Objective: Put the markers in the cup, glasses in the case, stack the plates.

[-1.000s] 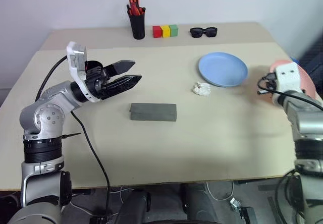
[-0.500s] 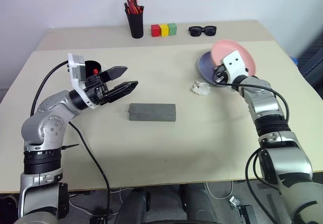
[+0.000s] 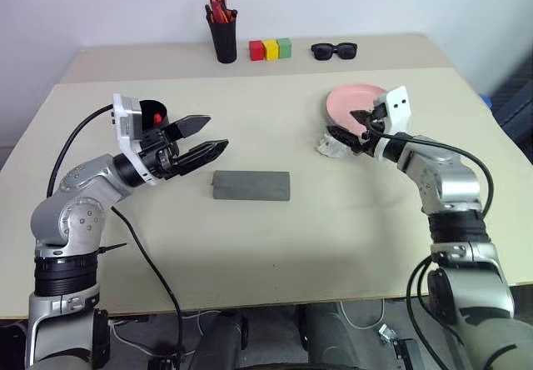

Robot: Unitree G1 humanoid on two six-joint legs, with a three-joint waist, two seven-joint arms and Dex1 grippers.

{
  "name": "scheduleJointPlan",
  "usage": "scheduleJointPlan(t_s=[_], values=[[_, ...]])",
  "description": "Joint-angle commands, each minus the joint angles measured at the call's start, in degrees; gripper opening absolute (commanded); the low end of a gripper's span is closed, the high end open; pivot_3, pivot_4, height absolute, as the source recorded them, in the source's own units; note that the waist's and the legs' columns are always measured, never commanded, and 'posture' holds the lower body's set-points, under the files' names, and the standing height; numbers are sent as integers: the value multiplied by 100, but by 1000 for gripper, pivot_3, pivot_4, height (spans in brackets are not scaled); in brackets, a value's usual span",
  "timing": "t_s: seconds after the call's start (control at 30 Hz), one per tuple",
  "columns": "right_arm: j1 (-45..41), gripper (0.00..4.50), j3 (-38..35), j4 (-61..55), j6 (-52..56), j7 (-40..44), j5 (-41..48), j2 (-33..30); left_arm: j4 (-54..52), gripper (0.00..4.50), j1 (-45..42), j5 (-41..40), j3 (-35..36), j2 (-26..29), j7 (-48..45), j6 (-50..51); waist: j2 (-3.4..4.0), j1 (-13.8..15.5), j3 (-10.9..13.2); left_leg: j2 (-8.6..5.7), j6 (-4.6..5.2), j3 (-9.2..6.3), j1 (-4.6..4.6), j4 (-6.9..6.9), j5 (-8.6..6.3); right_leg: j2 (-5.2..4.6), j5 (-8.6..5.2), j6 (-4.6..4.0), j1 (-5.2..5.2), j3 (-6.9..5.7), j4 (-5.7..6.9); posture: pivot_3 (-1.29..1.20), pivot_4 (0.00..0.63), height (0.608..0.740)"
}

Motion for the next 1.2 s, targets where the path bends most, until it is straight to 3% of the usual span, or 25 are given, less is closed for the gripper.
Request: scheduleJointPlan(t_s=[0.03, 0.13, 0.27, 0.6, 0.7, 0.87, 0.93, 1.1, 1.2], values=[[186, 3997, 200, -590, 109, -69, -135, -147, -8, 4500, -176, -68, 37, 81, -82, -38, 0, 5, 0, 0, 0, 2, 1, 0, 0, 0, 0, 0, 0, 0, 4, 0, 150, 740], [149, 3997, 585, -83, -399, -512, -864, -125, 33, 4500, -213, -12, -27, 58, -109, -71, 0, 6, 0, 0, -1, 6, 8, 0, 1, 2, 4, -4, 3, 0, 8, 0, 150, 740], [-99, 3997, 627, 688, -767, -868, -1146, 102, -3, 4500, -154, 79, -97, 107, -110, -55, 0, 11, 0, 0, -4, 6, 8, 1, 3, 2, 5, -7, 5, 0, 9, 0, 150, 740], [-827, 3997, 612, 2381, -1395, -734, -1211, 526, 127, 4500, -99, 127, 190, 496, -318, -316, 0, -2, 0, 3, -6, 6, 5, 0, 4, 5, 6, -8, -2, 1, 7, 0, 150, 740], [-895, 3109, 611, 2588, -1520, -657, -1199, 610, -16, 4500, 9, 99, 167, 460, -252, -307, 0, 9, 0, 3, -6, 4, 3, 0, 4, 5, 6, -8, -1, 0, 5, 0, 150, 740], [-754, 712, 758, 2412, -1620, -545, -1371, 498, -232, 4500, 206, 37, 170, 372, -150, -302, 0, 1, 0, 3, -9, 4, 2, 0, 6, 5, 6, -8, -2, 1, 3, 0, 150, 740], [-658, 56, 710, 2288, -1531, -502, -1333, 441, -239, 4500, 223, 102, 141, 414, -193, -343, 0, 8, 0, 3, -9, 4, 3, 0, 5, 5, 6, -8, -2, 1, 4, 0, 150, 740], [-562, 41, 504, 1541, -1056, -191, -996, 247, -120, 4500, 154, 111, 161, 442, -233, -372, 0, 7, 0, 2, -6, 4, 3, 0, 4, 5, 6, -8, -1, 0, 6, 0, 150, 740], [-933, 41, 118, 1273, -784, -196, -619, 154, -82, 4500, 124, 120, 137, 405, -227, -389, 2, -10, 1, 3, -6, 4, 2, 0, 4, 5, 6, -8, -4, 1, 6, 0, 150, 740]])
